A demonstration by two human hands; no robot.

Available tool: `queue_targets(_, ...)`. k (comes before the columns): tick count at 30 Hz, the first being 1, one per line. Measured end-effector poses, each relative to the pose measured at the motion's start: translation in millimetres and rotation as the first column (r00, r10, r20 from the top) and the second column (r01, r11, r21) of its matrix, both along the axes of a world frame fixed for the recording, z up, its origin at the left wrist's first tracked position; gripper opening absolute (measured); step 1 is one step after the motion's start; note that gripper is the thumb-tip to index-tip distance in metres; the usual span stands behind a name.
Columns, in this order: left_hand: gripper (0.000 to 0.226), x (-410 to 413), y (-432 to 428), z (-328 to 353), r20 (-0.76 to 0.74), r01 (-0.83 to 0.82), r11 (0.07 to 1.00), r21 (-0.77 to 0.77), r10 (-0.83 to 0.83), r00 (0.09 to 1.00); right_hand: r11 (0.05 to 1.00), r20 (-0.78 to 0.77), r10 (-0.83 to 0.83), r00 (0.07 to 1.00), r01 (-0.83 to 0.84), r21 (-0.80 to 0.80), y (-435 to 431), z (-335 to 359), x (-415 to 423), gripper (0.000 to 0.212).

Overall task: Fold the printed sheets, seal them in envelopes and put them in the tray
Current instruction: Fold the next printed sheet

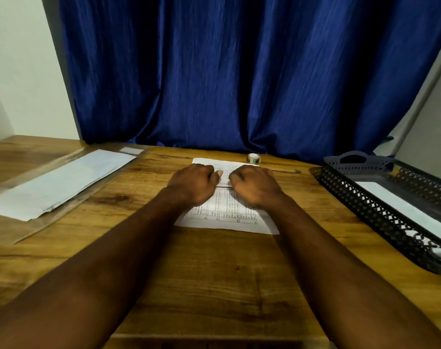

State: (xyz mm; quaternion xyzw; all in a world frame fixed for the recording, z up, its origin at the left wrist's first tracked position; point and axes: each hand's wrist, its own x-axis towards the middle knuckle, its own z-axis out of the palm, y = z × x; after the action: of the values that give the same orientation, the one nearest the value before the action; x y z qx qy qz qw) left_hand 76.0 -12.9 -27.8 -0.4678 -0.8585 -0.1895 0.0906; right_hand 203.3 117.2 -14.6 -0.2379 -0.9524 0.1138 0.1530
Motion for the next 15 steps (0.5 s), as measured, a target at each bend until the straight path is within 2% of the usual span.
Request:
queue_targets(3, 0.025, -1, 0, 1, -0.030, -0.032, 0.998, -0.049, 0.031, 0.999, 0.997, 0.014, 0.007, 1.000, -0.008, 0.072, -2, -2, -3, 0.038)
queue_targets(8, 0.037, -8, 6, -8, 0.046, 0.112, 0.994, -0.010, -0.112, 0.993, 0.990, 0.189, 0.125, 0.974, -0.110, -0.086, 1, -15, -9, 0.059)
queue_targets(11, 0.044, -3, 7, -11, 0.134, 0.166, 0.986, -0.001, -0.164, 0.977, 0.990, 0.220, 0.136, 0.966, -0.123, -0.069, 3, -18, -13, 0.061)
queue_targets(15, 0.055, -4, 9, -14, 0.150, 0.140, 0.971, -0.193, -0.112, 0.982, 0.995, 0.315, 0.100, 0.944, -0.086, -0.058, 6, -21, -14, 0.061)
